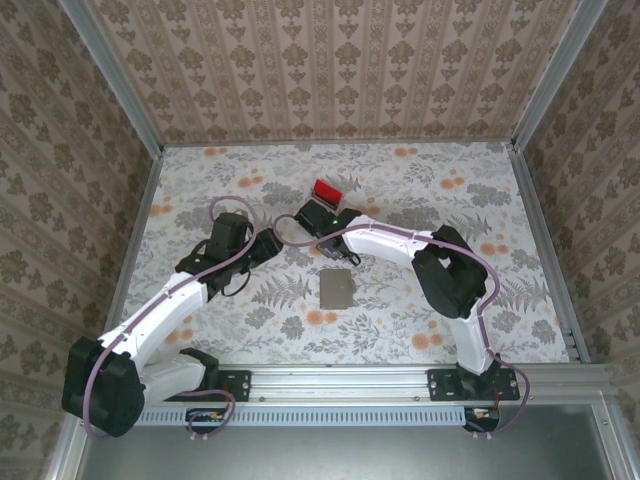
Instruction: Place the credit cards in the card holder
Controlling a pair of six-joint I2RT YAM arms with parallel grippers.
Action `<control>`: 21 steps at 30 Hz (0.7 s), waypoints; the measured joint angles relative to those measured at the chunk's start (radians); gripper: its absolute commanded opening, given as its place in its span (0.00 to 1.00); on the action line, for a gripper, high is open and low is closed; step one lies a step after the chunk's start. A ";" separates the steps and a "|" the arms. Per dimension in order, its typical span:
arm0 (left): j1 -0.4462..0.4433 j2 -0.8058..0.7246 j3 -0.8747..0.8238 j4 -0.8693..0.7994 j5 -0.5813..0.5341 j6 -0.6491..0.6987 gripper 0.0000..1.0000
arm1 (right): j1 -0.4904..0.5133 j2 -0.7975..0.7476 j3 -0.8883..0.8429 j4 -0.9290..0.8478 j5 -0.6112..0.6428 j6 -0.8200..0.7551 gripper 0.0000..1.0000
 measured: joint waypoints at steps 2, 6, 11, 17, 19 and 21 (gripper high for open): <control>0.000 0.000 0.000 0.000 0.000 -0.001 0.70 | 0.000 0.000 0.000 0.000 0.002 0.000 0.30; 0.000 0.000 0.000 0.000 0.000 -0.003 0.70 | -0.001 0.000 0.000 0.000 0.003 0.000 0.29; 0.000 0.000 0.000 0.001 0.000 -0.007 0.70 | -0.003 -0.006 0.000 0.000 0.003 0.000 0.29; 0.000 0.000 0.000 0.001 0.000 -0.008 0.70 | -0.006 -0.033 0.000 0.000 0.005 0.000 0.27; 0.000 0.000 0.000 0.001 0.000 -0.008 0.70 | -0.006 -0.037 0.000 0.000 0.007 0.000 0.27; 0.000 0.000 0.000 0.001 0.000 -0.007 0.70 | -0.010 -0.037 0.000 0.000 0.007 0.000 0.28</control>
